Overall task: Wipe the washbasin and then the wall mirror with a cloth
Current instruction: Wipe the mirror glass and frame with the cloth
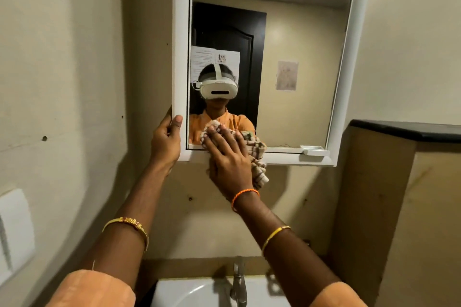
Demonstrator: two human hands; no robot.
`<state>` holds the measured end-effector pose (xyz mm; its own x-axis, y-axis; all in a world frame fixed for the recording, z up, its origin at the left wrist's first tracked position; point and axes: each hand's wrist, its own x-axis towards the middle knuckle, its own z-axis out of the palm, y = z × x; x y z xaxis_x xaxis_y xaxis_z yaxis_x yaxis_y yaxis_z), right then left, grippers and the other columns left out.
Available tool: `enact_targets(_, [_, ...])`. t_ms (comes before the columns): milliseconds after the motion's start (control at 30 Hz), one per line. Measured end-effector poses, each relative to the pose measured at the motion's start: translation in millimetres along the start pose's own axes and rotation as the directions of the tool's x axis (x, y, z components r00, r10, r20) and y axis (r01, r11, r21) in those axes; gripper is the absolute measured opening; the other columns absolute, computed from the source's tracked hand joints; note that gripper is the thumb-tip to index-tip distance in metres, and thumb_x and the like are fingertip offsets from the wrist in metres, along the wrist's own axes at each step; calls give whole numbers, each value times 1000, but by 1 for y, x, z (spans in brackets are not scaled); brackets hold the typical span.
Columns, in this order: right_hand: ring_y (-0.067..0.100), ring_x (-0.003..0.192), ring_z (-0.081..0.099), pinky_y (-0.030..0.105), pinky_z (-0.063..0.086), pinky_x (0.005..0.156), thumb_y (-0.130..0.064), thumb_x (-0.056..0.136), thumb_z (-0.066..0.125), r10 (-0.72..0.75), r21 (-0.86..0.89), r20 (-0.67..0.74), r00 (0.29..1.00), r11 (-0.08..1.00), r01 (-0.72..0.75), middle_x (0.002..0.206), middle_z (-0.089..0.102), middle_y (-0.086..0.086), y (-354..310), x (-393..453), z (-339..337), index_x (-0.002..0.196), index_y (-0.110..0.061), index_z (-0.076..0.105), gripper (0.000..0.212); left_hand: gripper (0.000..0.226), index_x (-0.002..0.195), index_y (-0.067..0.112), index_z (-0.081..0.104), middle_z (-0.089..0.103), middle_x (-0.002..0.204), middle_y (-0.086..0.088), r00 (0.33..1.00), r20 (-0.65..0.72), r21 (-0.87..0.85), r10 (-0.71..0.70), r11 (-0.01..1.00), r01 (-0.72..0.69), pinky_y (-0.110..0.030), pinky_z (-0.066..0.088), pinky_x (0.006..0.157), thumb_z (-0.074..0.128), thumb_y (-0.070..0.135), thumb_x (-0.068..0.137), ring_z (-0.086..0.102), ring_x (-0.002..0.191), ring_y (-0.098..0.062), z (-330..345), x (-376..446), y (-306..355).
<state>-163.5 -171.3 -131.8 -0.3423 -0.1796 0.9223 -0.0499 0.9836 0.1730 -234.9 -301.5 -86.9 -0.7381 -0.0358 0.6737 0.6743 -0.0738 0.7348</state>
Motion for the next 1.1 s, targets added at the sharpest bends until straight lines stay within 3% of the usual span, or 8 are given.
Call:
enact_targets(133, [32, 120, 51, 49, 41, 98, -7, 74, 49, 206, -140, -65, 977, 967, -213, 133, 58, 10, 49, -45, -17, 125, -13, 61, 52, 44, 139, 14, 44, 53, 134, 0, 1000, 3, 5, -23, 1000, 23, 4, 35, 82, 43, 29, 98, 44, 119, -4, 0, -4, 0])
enact_targets(267, [28, 118, 42, 46, 33, 95, -9, 77, 49, 509, -292, -41, 860, 817, -498, 132, 57, 8, 89, -67, -46, 132, -15, 53, 56, 44, 139, 13, 44, 53, 136, -4, 999, -11, -10, -46, 999, 46, -6, 34, 89, 42, 29, 99, 45, 117, -4, -1, -7, 3])
enact_targets(433, [32, 110, 39, 43, 26, 88, -12, 69, 55, 717, -246, -17, 697, 673, -698, 136, 53, 10, 54, -46, -46, 132, -11, 52, 63, 41, 138, 10, 44, 50, 123, 9, 999, -13, -44, -44, 998, 43, 9, 35, 73, 42, 24, 99, 46, 113, -5, 3, -11, 4])
enact_targets(667, [31, 100, 41, 40, 35, 78, -15, 71, 39, 514, -442, 166, 842, 802, -402, 120, 63, 12, 31, -37, -49, 121, -7, 61, 55, 44, 141, 12, 41, 50, 139, -4, 1000, 10, -2, -27, 1000, 27, -4, 31, 90, 42, 26, 99, 42, 119, -4, -3, -10, 1])
enact_targets(800, [34, 101, 40, 44, 31, 80, -14, 61, 61, 396, -587, 192, 898, 780, -218, 102, 67, 14, 63, -24, -76, 93, -9, 72, 34, 44, 141, 12, 42, 51, 140, -4, 999, 40, 10, -15, 1000, 15, -10, 32, 99, 43, 26, 99, 45, 128, -11, -5, -8, -2])
enact_targets(933, [43, 103, 49, 52, 33, 90, -5, 72, 55, 501, -528, 199, 843, 779, -338, 98, 66, 21, 115, -4, -120, 93, -8, 71, 27, 44, 140, 10, 42, 50, 140, -6, 999, 53, -8, -14, 1000, 15, -22, 32, 109, 44, 25, 98, 45, 129, -13, -7, -7, -2])
enact_targets(1033, [37, 120, 39, 46, 29, 99, -21, 86, 51, 715, -569, 306, 628, 667, -481, 121, 59, 11, 158, 2, -144, 105, -20, 70, 27, 44, 140, 9, 42, 50, 140, -7, 998, 57, -9, -7, 1000, 7, -18, 33, 106, 43, 23, 99, 45, 125, -10, -7, -9, -3])
enact_targets(1100, [37, 121, 37, 46, 29, 98, -24, 89, 51, 742, -472, 349, 573, 667, -576, 123, 58, 9, 166, -3, -146, 104, -27, 72, 26, 44, 141, 10, 40, 50, 139, -5, 999, 48, -22, 1, 1000, 0, -11, 32, 100, 41, 23, 100, 43, 122, -7, -6, -9, -4])
